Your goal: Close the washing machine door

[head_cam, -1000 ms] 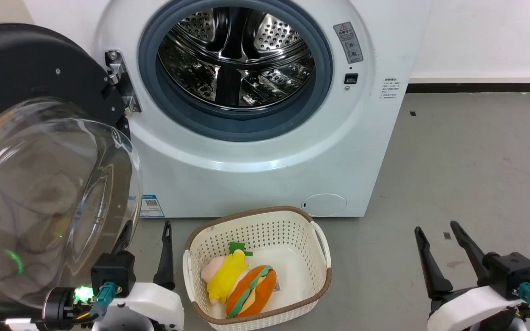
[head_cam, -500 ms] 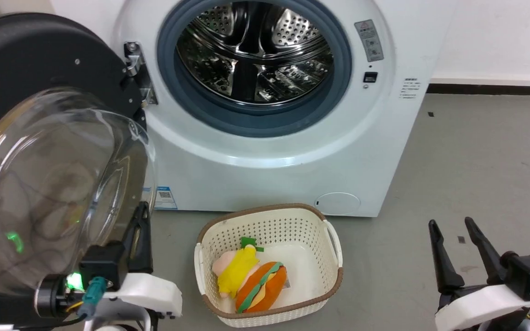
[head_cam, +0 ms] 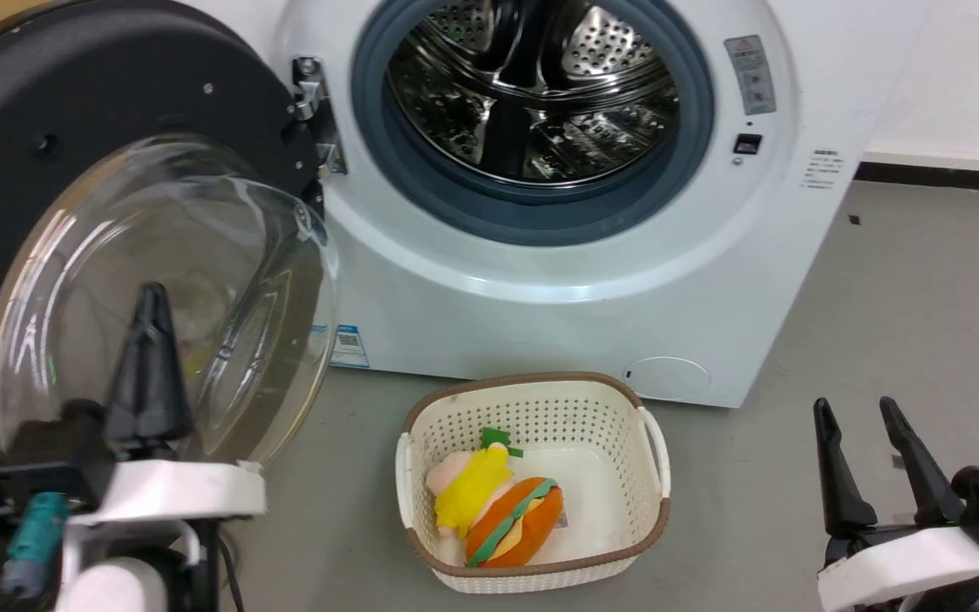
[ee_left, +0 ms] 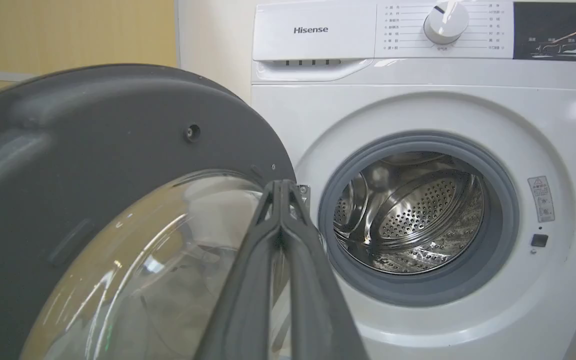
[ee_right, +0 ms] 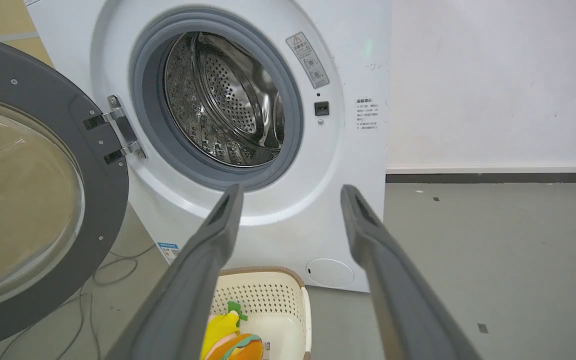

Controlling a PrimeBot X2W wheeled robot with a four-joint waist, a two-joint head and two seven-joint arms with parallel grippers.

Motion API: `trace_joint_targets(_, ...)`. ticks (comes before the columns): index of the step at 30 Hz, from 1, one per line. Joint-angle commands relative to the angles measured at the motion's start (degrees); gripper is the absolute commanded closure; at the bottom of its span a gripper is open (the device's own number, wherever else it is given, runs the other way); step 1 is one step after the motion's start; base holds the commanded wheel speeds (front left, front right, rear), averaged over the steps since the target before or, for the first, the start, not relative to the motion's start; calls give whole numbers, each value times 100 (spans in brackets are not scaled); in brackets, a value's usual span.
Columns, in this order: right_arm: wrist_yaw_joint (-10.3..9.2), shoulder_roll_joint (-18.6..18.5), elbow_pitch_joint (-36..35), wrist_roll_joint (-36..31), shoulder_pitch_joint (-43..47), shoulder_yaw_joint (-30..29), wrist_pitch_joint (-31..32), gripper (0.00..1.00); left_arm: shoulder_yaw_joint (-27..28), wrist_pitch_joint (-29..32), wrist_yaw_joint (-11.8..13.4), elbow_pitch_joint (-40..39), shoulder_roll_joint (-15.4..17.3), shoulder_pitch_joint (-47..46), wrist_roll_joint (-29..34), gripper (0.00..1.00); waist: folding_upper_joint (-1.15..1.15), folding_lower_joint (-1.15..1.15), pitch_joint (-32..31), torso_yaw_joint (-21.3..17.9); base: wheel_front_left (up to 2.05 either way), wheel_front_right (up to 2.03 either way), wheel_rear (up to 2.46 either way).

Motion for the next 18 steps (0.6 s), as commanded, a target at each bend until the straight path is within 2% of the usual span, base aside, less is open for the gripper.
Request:
trace_joint_targets(1, 2, 12, -27, 71, -17, -38, -60, 0, 116, -60, -59, -95, 8, -157, -77, 100, 0, 0, 12, 83, 0, 0, 0)
trace_joint_targets(8, 2, 13, -37, 195, -32, -90, -144, 0, 803, -144, -352, -155, -6, -641, -519, 100, 0, 0, 61, 370, 0, 0, 0)
trace_joint_targets(13, 2, 15, -49, 257, -26, -134, -203, 0, 1167, -204, -461, -250, 0, -994, -686, 100, 0, 0, 106, 604, 0, 0, 0)
trace_joint_targets(18, 2, 16, -55, 356, -27, -201, -275, 0, 1444, -276, -510, -154, 267, -1306, -972, 100, 0, 0, 170, 872, 0, 0, 0)
